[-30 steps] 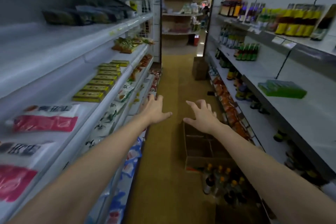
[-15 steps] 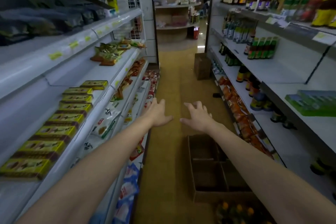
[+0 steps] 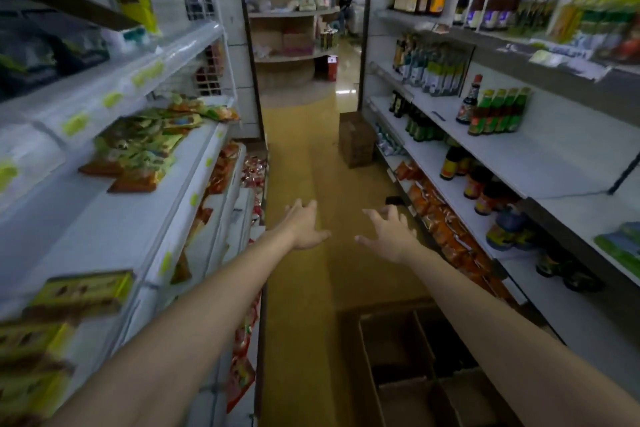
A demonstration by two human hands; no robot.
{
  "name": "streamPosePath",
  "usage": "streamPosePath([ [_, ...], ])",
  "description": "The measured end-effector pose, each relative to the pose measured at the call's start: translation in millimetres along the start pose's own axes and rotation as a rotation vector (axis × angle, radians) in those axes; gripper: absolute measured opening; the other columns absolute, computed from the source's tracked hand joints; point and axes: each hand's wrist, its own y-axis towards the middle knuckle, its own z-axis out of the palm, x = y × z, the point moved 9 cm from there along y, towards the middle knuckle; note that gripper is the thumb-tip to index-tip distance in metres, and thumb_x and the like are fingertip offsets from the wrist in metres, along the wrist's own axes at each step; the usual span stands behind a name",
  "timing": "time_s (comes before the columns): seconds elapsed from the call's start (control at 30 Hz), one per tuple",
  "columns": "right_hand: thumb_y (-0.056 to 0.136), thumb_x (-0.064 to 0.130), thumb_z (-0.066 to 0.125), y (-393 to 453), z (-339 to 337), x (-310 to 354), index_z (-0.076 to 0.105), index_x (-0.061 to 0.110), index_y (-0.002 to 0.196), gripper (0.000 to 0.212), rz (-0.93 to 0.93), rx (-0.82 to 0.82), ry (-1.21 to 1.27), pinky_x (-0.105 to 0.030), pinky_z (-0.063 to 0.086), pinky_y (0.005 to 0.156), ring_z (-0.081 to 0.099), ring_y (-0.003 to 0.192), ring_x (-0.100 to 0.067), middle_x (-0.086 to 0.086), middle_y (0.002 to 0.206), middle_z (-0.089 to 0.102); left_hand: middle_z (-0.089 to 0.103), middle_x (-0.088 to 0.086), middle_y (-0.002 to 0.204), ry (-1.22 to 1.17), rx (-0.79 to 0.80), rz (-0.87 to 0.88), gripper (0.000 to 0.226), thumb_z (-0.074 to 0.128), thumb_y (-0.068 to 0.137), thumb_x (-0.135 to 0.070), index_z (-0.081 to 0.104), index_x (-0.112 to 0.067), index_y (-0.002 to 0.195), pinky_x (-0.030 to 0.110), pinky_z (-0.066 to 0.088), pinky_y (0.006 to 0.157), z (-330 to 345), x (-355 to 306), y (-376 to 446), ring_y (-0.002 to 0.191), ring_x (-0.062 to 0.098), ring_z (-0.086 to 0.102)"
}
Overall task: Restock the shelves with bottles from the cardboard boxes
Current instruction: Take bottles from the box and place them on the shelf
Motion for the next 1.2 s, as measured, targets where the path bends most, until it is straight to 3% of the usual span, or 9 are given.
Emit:
streamPosePath([
  [0.2,0.096,0.046,0.049,76,-21,-30,0.016,0.031,0.152,0.066,0.150,-0.050,0.062,-0.056,0.012,0.114,-0.001,0.146,-0.037,-0.011,0.159,-0.002,0.026,0.018,0.149,0.066,0.039,0.152,0.076,0.058,0.088,-0.050,0.026,-0.014,0.147,0.046,0.032,0.110,-4,-40,111,0.137,0.038,0.026],
  [0.47,0.094,0.049,0.052,202,-58,-115,0.015,0.025,0.151,0.072,0.316,-0.135,0.130,-0.055,0.019,0.115,0.005,0.145,-0.037,-0.012,0.158,0.002,0.029,0.014,0.145,0.197,0.103,0.318,0.072,0.056,0.089,-0.051,0.027,-0.016,0.144,0.048,0.033,0.107,-4,-119,258,0.134,0.036,0.029],
  [0.63,0.093,0.051,0.051,250,-95,-167,0.022,0.023,0.147,0.067,0.395,-0.214,0.177,-0.055,0.028,0.110,0.019,0.139,-0.038,-0.012,0.152,0.015,0.030,0.014,0.146,0.233,0.108,0.416,0.071,0.057,0.089,-0.048,0.027,-0.016,0.144,0.048,0.033,0.108,-17,-175,335,0.135,0.037,0.030],
  [0.9,0.094,0.052,0.049,253,-131,-266,0.019,0.029,0.150,0.068,0.645,-0.328,0.205,-0.055,0.029,0.108,0.020,0.137,-0.036,-0.009,0.152,0.015,0.023,0.015,0.149,0.300,0.254,0.727,0.067,0.055,0.091,-0.042,0.026,-0.014,0.145,0.048,0.036,0.105,28,-301,413,0.135,0.038,0.027],
  [1.2,0.092,0.048,0.054,192,-124,-337,0.027,0.029,0.147,0.064,1.100,-0.471,0.317,-0.051,0.030,0.107,0.026,0.133,-0.033,-0.008,0.144,0.024,0.033,0.017,0.137,0.330,0.363,1.234,0.060,0.058,0.089,-0.037,0.036,-0.009,0.138,0.045,0.037,0.103,102,-438,397,0.126,0.038,0.036],
])
